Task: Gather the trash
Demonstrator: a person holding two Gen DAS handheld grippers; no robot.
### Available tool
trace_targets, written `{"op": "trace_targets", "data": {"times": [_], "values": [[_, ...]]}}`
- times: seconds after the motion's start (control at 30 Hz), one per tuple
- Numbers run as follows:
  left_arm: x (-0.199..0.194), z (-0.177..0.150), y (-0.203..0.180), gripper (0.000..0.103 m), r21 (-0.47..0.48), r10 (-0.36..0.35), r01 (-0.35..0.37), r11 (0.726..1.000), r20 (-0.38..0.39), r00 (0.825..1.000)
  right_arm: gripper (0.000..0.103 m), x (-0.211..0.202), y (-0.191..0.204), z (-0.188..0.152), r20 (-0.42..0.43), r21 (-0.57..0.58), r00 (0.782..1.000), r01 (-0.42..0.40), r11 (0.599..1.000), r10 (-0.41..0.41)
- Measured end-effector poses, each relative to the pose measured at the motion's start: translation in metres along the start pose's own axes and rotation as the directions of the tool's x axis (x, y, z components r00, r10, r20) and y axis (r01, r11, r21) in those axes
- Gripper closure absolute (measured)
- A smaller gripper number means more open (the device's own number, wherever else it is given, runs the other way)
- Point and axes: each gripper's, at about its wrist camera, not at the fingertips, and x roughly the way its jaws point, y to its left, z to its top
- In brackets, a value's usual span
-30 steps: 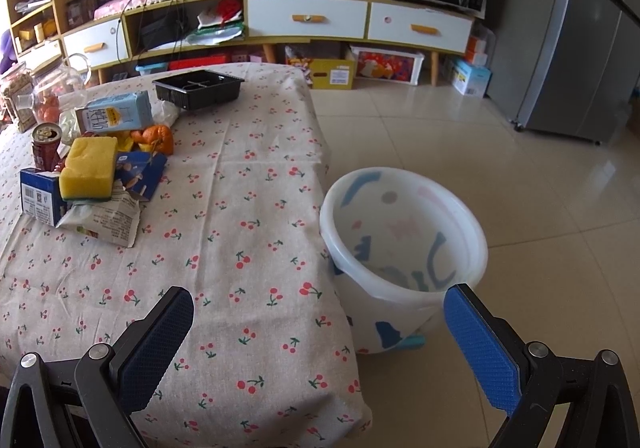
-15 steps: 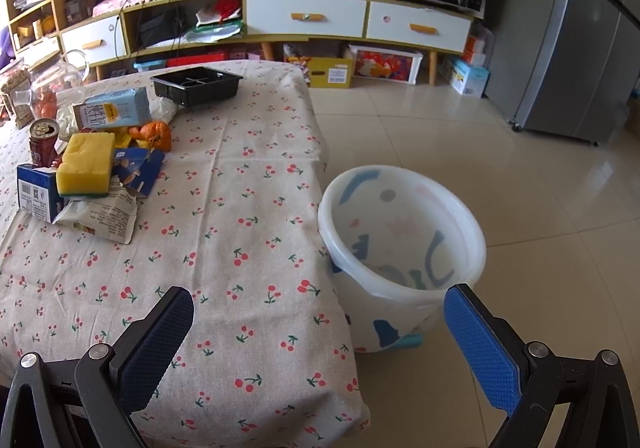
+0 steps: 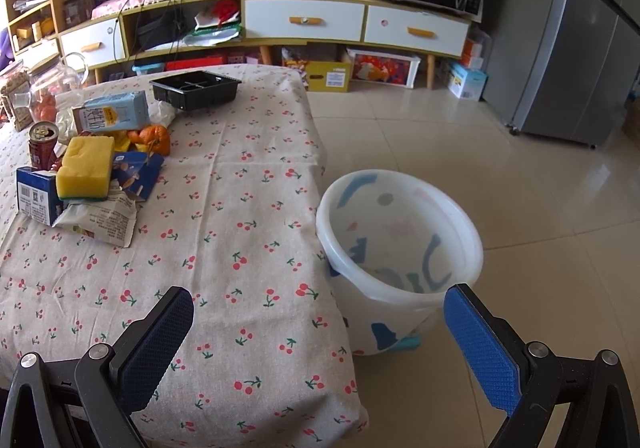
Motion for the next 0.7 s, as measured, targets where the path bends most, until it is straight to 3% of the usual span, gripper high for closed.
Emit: {"op": "trace_targets", "data": {"times": [0.7], "values": [[0.006, 0.001, 0.017, 0.000, -0.029, 0.024, -0.024, 0.999, -0.014, 1.000, 0.000, -0.011, 0.011, 0.013, 0.021, -0.007, 1.000, -0.014, 1.000, 0.014]]}}
